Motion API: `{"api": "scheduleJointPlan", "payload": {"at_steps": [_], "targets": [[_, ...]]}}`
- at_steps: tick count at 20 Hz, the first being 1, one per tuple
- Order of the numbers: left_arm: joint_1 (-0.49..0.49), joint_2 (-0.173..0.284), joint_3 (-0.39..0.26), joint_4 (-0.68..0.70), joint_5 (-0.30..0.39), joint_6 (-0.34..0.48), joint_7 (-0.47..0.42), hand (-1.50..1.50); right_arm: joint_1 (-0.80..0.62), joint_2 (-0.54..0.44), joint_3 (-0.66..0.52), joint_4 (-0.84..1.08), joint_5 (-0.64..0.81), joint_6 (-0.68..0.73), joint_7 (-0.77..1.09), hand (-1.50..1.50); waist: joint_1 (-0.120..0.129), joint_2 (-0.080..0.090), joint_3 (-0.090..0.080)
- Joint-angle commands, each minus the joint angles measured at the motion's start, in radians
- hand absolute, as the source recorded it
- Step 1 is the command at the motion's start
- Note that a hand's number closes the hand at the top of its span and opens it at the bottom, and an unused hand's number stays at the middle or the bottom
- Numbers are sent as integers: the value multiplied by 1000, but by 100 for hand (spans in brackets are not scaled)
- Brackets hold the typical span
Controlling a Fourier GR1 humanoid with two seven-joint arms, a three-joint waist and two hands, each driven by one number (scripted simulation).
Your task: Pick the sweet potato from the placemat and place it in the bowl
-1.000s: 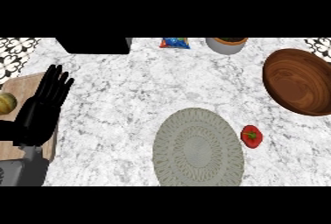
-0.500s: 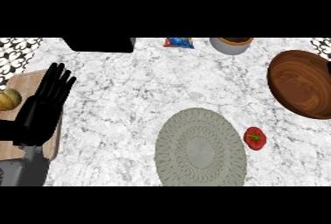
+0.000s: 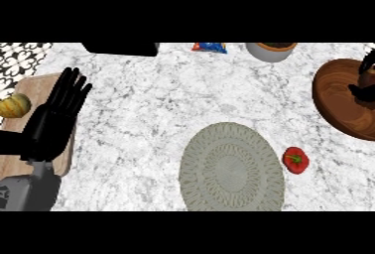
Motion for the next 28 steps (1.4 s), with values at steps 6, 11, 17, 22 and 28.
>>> {"api": "scheduleJointPlan", "payload": {"at_steps": [6,11,17,22,28], "targets": [[-24,-3,1,-33,7,13,37,0,-52,40,-70,146,-60,118,-202,-150,2,2,3],[11,-14,12,-6,-9,15,-17,0,-77,15,-271,175,-259,170,-275,-150,-11,0,5],[6,-60,-27,2,-46,50,-27,0,-87,-87,-393,235,-368,246,-253,-150,-17,5,4],[7,-9,29,26,-9,-1,-40,0,-15,-190,-439,265,-403,277,-270,-150,-19,10,5],[-4,6,34,-5,3,4,7,0,46,-298,-468,288,-429,389,-257,-150,-18,8,8]]}}
